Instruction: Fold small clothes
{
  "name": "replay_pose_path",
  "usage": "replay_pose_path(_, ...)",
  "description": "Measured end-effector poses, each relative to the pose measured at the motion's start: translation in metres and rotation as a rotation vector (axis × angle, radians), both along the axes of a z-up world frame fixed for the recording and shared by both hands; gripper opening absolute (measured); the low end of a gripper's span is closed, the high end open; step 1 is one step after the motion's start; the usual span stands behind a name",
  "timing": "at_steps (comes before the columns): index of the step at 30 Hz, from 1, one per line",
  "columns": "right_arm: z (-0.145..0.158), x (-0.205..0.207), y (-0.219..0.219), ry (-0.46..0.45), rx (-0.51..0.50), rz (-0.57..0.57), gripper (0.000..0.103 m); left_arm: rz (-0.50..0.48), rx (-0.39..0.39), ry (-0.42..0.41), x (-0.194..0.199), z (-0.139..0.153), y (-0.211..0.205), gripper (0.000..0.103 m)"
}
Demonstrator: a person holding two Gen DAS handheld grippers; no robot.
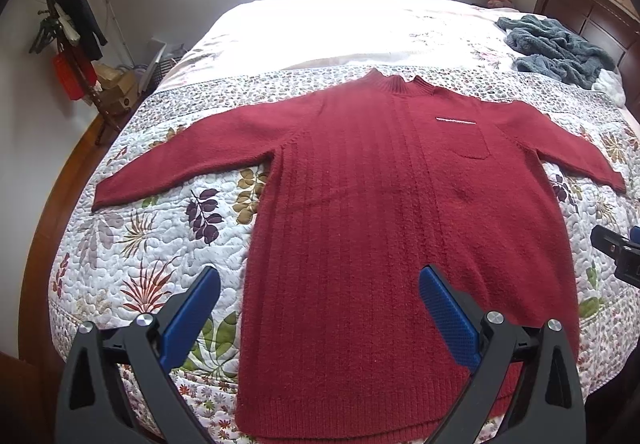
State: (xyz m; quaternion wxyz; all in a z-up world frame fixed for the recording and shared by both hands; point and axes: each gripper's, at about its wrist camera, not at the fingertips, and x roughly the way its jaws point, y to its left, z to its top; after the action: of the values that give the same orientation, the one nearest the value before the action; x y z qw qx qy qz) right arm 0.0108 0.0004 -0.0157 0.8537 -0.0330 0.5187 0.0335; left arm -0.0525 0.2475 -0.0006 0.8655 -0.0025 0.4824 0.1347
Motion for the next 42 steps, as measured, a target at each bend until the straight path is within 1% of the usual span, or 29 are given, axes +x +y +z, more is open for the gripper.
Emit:
replay_pose_path(31,0.001,0.001,-0.002,-0.01,-0.006,-0.006,0.1,0.008,0.014,-0.013,-0.002,0.001,-0.002,0.099)
replay_pose_path(35,0.001,0.002,-0.003,-0.022,0.012,-0.001,0.1,-0.001,0.011,-0.023,0.001,-0.002,-0.003,0.099)
replay_pose_path(37,-0.001,0.007,-0.011,-0.027,0.065,0.011,0.1,-0.028,-0.026,-0.027,0.007,-0.005,-0.003,0.099)
replay_pose_path(39,-0.006,0.023,-0.028,0.007,0.109,-0.016,0.1,-0.026,-0.039,-0.016,0.02,-0.01,-0.003,0.099)
replay_pose_path(42,-0.011,0.06,-0.067,0.032,0.112,-0.093,0.1,-0.023,-0.048,-0.01,0.047,-0.016,-0.007,0.099)
